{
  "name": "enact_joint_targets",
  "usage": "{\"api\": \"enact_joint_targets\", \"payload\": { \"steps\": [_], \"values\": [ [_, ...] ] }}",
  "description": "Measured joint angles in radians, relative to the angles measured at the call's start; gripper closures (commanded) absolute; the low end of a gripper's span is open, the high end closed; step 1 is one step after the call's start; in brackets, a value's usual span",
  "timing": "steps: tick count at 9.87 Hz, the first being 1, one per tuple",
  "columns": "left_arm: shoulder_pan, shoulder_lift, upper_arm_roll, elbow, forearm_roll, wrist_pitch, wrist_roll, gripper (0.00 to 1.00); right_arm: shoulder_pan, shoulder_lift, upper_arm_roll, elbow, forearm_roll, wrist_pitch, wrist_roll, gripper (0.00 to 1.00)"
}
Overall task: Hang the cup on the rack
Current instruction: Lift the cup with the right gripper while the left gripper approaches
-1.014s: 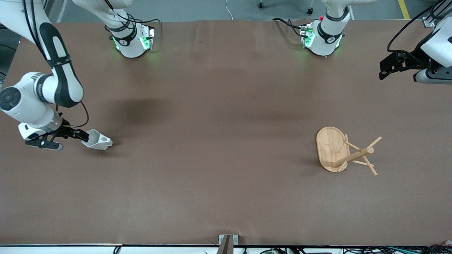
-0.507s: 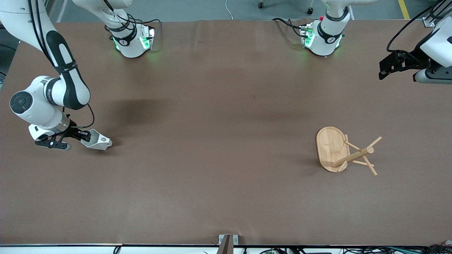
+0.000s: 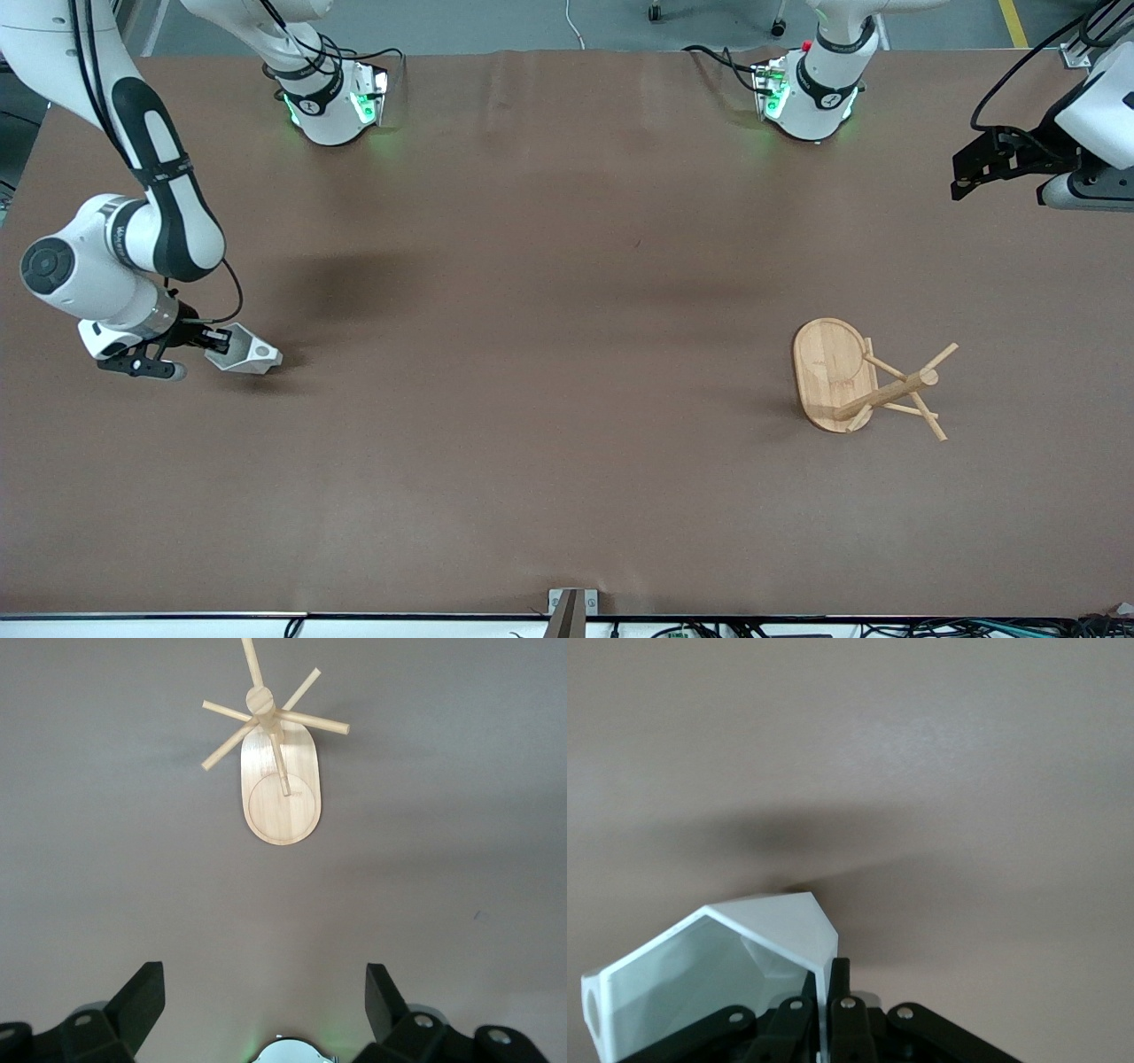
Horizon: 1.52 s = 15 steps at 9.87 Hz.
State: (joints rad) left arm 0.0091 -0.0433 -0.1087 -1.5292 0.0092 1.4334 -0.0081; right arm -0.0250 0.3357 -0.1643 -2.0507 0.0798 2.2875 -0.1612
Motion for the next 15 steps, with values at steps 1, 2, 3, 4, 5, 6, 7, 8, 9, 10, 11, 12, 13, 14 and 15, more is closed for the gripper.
{"api": "enact_joint_targets", "payload": {
  "steps": [1, 2, 3, 4, 5, 6, 7, 8, 9, 10, 11, 12, 13, 14, 15],
  "values": [
    [0.000, 0.000, 0.000, 0.000, 0.000, 0.000, 0.000, 0.00, 0.006, -0.006, 0.002, 0.104, 0.002, -0.156, -0.025, 0.99],
    [0.000, 0.000, 0.000, 0.000, 0.000, 0.000, 0.000, 0.00, 0.022, -0.015, 0.004, 0.202, 0.006, -0.274, -0.030, 1.00],
    [0.000, 0.000, 0.000, 0.000, 0.000, 0.000, 0.000, 0.00, 0.038, -0.022, 0.016, 0.262, 0.012, -0.338, -0.036, 1.00],
    [-0.004, 0.002, -0.001, 0.002, 0.000, 0.000, 0.000, 0.00, 0.045, -0.024, 0.044, 0.285, 0.016, -0.370, -0.058, 1.00],
    [-0.009, 0.012, -0.007, 0.018, -0.001, 0.003, 0.002, 0.00, 0.049, -0.023, 0.092, 0.291, 0.026, -0.380, -0.097, 1.00],
    [-0.012, 0.035, -0.028, 0.053, -0.011, 0.003, 0.003, 0.00, 0.053, -0.022, 0.151, 0.300, 0.067, -0.380, -0.114, 0.99],
    [-0.014, 0.054, -0.052, 0.084, -0.045, 0.003, 0.003, 0.00, 0.061, -0.021, 0.191, 0.306, 0.143, -0.381, -0.147, 0.99],
    [-0.019, 0.065, -0.080, 0.100, -0.095, 0.003, 0.004, 0.00, 0.066, -0.019, 0.218, 0.307, 0.253, -0.387, -0.200, 0.99],
    [-0.022, 0.070, -0.118, 0.107, -0.147, 0.002, 0.004, 0.00, 0.068, -0.015, 0.243, 0.307, 0.384, -0.394, -0.237, 1.00],
    [-0.024, 0.071, -0.165, 0.110, -0.199, 0.002, 0.004, 0.00, 0.074, -0.012, 0.272, 0.308, 0.517, -0.397, -0.253, 1.00],
    [-0.025, 0.071, -0.216, 0.110, -0.251, -0.004, 0.005, 0.00, 0.080, -0.010, 0.307, 0.309, 0.645, -0.398, -0.260, 1.00],
    [-0.027, 0.071, -0.270, 0.111, -0.306, -0.005, 0.005, 0.00, 0.085, -0.009, 0.351, 0.310, 0.760, -0.399, -0.261, 1.00],
    [-0.030, 0.073, -0.324, 0.107, -0.351, 0.024, 0.005, 0.00, 0.094, -0.006, 0.396, 0.310, 0.847, -0.399, -0.260, 1.00],
    [-0.031, 0.075, -0.386, 0.093, -0.364, 0.090, 0.005, 0.00, 0.104, -0.002, 0.433, 0.310, 0.899, -0.399, -0.244, 1.00],
    [-0.032, 0.078, -0.445, 0.063, -0.365, 0.175, 0.005, 0.00, 0.107, 0.003, 0.467, 0.310, 0.944, -0.398, -0.213, 1.00]
  ]
}}
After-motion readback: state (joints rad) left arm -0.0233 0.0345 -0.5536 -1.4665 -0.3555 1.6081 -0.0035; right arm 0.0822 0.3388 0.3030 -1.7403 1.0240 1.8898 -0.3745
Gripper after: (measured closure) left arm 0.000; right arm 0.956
